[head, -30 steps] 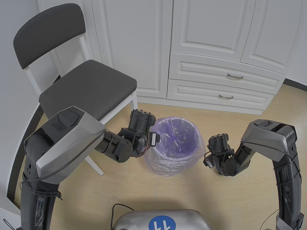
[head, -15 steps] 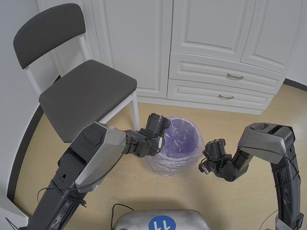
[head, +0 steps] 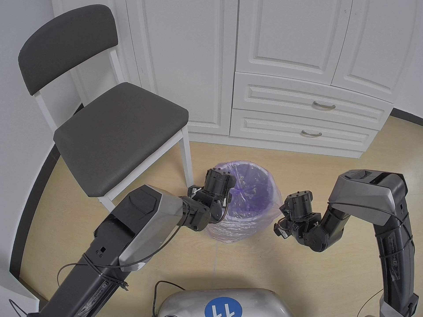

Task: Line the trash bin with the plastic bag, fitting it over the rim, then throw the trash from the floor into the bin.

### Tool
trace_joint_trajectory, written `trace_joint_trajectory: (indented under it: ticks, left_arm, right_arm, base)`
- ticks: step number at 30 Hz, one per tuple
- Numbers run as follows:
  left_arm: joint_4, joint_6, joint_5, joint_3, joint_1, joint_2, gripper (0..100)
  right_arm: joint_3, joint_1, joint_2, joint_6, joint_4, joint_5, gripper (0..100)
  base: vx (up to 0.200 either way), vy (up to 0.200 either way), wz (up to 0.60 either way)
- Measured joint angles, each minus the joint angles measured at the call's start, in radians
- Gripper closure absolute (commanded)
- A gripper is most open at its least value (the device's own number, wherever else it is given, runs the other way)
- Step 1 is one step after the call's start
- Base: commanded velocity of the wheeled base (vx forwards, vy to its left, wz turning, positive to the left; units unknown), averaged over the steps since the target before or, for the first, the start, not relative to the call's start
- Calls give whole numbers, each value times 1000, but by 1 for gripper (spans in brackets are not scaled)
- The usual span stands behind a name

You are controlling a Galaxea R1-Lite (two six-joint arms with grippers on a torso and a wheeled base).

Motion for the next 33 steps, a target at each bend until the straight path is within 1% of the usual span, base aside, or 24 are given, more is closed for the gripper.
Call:
trace_joint_trajectory:
  ticks: [7, 10, 13, 18, 20, 23, 33]
  left_arm:
    - [13, 35, 25, -1, -12, 15, 0]
    - [16, 57, 72, 0, -10, 13, 0]
    - [52, 70, 114, 0, -6, -2, 0]
    - [81, 69, 123, 40, 1, -40, 0]
    - [84, 66, 123, 73, 6, -60, 0]
    - [85, 33, 124, 112, 11, -87, 0]
    - [81, -21, 124, 206, 39, -154, 0]
  right_arm:
    - [9, 3, -1, -1, -3, 2, 0]
    - [11, 3, -1, -1, -3, 2, 0]
    - [12, 4, -2, -1, -3, 2, 0]
    - [18, 3, -4, -1, -3, 3, 0]
    - [20, 3, -5, -1, -3, 4, 0]
    - [23, 3, -7, -1, -3, 7, 0]
    - [25, 2, -10, -2, -1, 8, 0]
  base:
    - [0, 0, 0]
    - [0, 0, 0]
    - [0, 0, 0]
    - [0, 0, 0]
    - [0, 0, 0]
    - [0, 0, 0]
    - [0, 0, 0]
